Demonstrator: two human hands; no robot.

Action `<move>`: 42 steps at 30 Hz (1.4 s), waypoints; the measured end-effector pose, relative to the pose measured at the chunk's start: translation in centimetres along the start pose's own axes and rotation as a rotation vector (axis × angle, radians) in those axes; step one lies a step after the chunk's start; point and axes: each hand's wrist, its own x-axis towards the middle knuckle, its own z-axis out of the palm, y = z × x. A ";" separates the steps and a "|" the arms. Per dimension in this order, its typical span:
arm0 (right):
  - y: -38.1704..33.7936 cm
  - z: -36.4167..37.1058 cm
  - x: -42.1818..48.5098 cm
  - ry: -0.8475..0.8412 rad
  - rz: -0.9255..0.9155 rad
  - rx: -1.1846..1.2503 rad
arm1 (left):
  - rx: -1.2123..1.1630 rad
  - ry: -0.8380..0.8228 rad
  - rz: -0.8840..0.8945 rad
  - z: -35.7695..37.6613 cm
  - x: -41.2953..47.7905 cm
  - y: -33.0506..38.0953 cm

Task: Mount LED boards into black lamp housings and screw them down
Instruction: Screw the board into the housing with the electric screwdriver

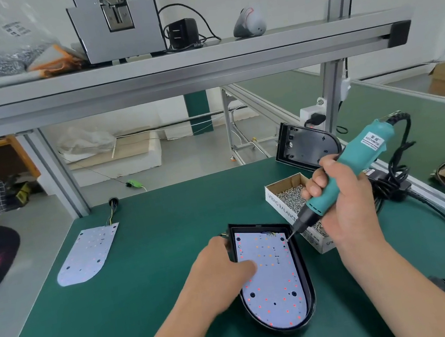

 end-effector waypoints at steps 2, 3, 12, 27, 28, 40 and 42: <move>0.1 0.1 -0.1 -0.009 0.003 -0.013 | -0.010 -0.002 0.000 0.0 0.0 -0.1; 0.1 0.1 -0.2 -0.011 0.004 -0.016 | -0.013 -0.002 0.003 0.0 0.0 -0.1; 0.4 0.4 -0.4 -0.030 0.014 -0.033 | -0.022 -0.004 0.006 0.0 0.1 -0.1; 0.6 1.2 -0.6 -0.234 0.077 -0.194 | -0.020 -0.020 -0.008 0.1 0.0 0.1; 0.5 1.2 -0.6 -0.250 0.085 -0.201 | -0.021 -0.020 -0.010 0.1 0.1 0.1; 0.1 0.8 -0.9 -0.303 0.045 -0.116 | -0.034 -0.021 0.009 0.0 0.1 0.1; 0.1 1.2 -1.2 -0.330 0.016 -0.146 | -0.027 -0.015 0.010 0.2 0.3 -0.1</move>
